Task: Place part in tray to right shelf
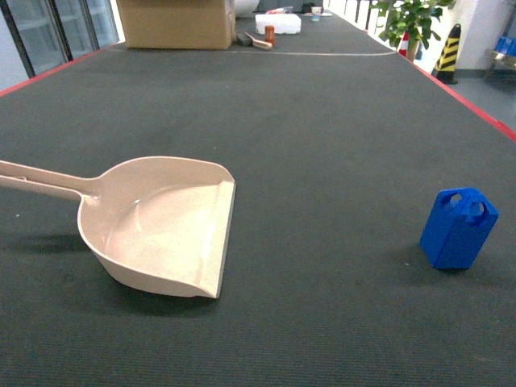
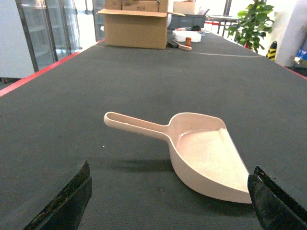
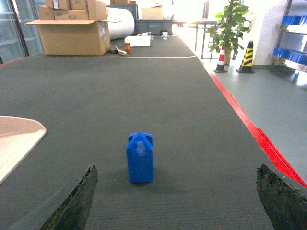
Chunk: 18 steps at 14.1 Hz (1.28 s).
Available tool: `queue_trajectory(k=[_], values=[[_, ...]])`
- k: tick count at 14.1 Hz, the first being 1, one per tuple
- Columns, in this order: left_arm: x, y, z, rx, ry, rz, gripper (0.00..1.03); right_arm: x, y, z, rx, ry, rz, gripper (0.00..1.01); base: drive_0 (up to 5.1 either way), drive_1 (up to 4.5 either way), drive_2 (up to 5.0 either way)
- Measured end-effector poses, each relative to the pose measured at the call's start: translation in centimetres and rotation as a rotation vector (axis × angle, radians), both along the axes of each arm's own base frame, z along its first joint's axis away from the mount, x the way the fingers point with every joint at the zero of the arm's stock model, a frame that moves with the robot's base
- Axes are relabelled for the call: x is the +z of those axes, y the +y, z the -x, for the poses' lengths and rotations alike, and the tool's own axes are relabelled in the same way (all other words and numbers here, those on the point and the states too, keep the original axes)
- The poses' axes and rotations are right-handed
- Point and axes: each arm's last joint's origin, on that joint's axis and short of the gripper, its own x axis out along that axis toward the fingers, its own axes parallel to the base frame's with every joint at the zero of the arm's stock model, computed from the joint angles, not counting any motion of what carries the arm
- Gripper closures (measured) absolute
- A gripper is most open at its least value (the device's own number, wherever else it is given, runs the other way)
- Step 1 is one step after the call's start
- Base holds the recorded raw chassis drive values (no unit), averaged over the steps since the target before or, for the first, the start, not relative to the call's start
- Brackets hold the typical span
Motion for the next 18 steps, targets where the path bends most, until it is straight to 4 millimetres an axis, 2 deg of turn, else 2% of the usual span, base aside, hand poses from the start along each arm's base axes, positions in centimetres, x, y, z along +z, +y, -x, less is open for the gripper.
queue_trajectory(k=[18], values=[[0.00, 0.00, 0.00, 0.000, 0.000, 0.000, 0.05, 0.00, 0.00, 0.00, 0.000, 0.000, 0.000, 0.03, 0.0, 0.00, 0.0]])
